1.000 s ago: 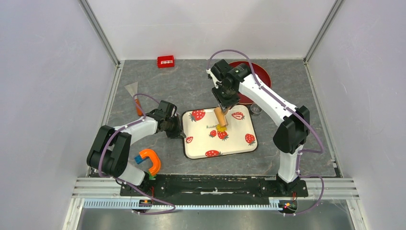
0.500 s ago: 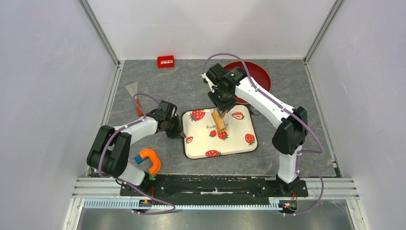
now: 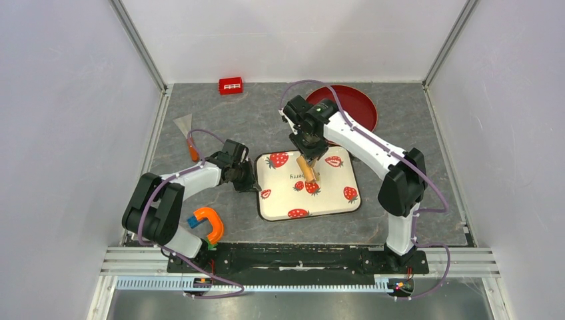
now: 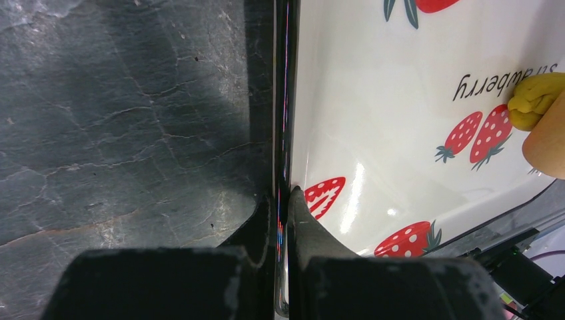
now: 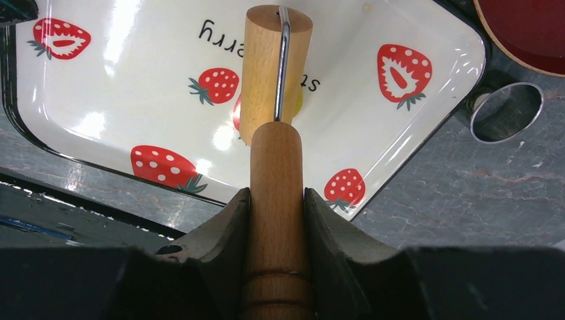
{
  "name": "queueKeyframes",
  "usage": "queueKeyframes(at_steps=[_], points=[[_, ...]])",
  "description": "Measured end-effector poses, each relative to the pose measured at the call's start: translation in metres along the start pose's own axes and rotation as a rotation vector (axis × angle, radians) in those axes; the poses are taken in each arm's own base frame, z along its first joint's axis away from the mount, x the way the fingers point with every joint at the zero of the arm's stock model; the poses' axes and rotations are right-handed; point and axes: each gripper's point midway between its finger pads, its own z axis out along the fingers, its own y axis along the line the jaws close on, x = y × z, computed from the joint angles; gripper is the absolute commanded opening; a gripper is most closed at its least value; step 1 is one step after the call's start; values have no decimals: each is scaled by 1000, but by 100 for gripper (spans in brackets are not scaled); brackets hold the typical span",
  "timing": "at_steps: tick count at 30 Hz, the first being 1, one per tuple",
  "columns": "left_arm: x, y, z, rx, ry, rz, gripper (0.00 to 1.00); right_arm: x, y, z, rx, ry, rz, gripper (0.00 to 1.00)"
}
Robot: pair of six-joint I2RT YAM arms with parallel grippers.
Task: Roll out the dumpling wrappers from the dough
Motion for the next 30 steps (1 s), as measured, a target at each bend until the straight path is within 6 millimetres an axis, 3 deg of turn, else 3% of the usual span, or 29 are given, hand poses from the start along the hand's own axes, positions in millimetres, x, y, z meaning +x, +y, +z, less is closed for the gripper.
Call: queueKeyframes(at_steps=[11, 22, 30], points=[[0, 0, 0, 0, 2, 0, 2, -6, 7, -3, -24, -26, -14, 0], [0, 0, 0, 0, 2, 0, 2, -14, -3, -45, -32, -153, 29, 0], [0, 0, 0, 0, 2, 1, 2, -7, -10, -39, 7, -127, 26, 0]])
